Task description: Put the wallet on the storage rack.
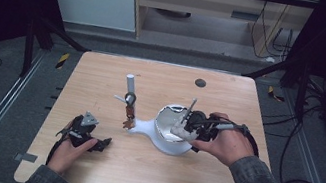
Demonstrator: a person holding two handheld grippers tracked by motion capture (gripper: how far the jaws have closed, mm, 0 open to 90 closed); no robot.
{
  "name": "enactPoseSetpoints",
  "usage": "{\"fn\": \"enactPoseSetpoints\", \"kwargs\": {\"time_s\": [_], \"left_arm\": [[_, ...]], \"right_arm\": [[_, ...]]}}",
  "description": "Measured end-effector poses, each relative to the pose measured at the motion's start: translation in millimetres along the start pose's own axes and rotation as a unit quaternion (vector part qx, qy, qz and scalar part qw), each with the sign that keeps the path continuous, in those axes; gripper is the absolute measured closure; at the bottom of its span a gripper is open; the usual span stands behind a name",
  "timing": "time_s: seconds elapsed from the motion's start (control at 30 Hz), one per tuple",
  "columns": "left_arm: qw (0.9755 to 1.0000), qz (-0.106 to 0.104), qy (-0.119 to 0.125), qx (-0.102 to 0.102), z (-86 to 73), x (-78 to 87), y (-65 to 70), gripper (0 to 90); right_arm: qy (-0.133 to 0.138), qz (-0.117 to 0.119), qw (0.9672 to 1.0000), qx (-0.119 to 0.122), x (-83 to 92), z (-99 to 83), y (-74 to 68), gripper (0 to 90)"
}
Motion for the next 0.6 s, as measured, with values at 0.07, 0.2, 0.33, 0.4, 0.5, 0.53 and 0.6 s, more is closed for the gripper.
{"fn": "enactPoseSetpoints", "kwargs": {"time_s": [0.07,0.2,0.33,0.4,0.5,0.53,0.6], "left_arm": [[1.0,0.0,0.0,0.0,0.0,0.0,0.0,0.0],[1.0,0.0,0.0,0.0,0.0,0.0,0.0,0.0],[1.0,0.0,0.0,0.0,0.0,0.0,0.0,0.0],[1.0,0.0,0.0,0.0,0.0,0.0,0.0,0.0],[1.0,0.0,0.0,0.0,0.0,0.0,0.0,0.0],[1.0,0.0,0.0,0.0,0.0,0.0,0.0,0.0],[1.0,0.0,0.0,0.0,0.0,0.0,0.0,0.0]], "right_arm": [[-0.002,0.001,1.0,0.003,-1.1,3.1,-0.9,30.5],[-0.007,-0.001,1.0,0.006,-3.5,8.1,-1.8,30.5],[-0.01,0.0,0.9999,0.009,-6.3,11.4,-1.7,30.5],[-0.012,0.0,0.9999,0.011,-8.2,12.4,-1.4,30.4],[-0.013,-0.001,0.9998,0.012,-11.0,14.2,-1.4,30.4],[-0.015,-0.001,0.9998,0.011,-11.2,14.7,-1.6,30.4],[-0.015,-0.003,0.9998,0.012,-11.7,15.4,-1.5,30.4]]}}
Point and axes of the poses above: each handheld gripper's, and its own axes: x roughly backward along the jaws, z roughly out of its top, y roughly to its right, the point moved 10 cm from there along -x, roughly forward along the jaws, and after that the axes turned 2 degrees about z, right-handed, at the moved point
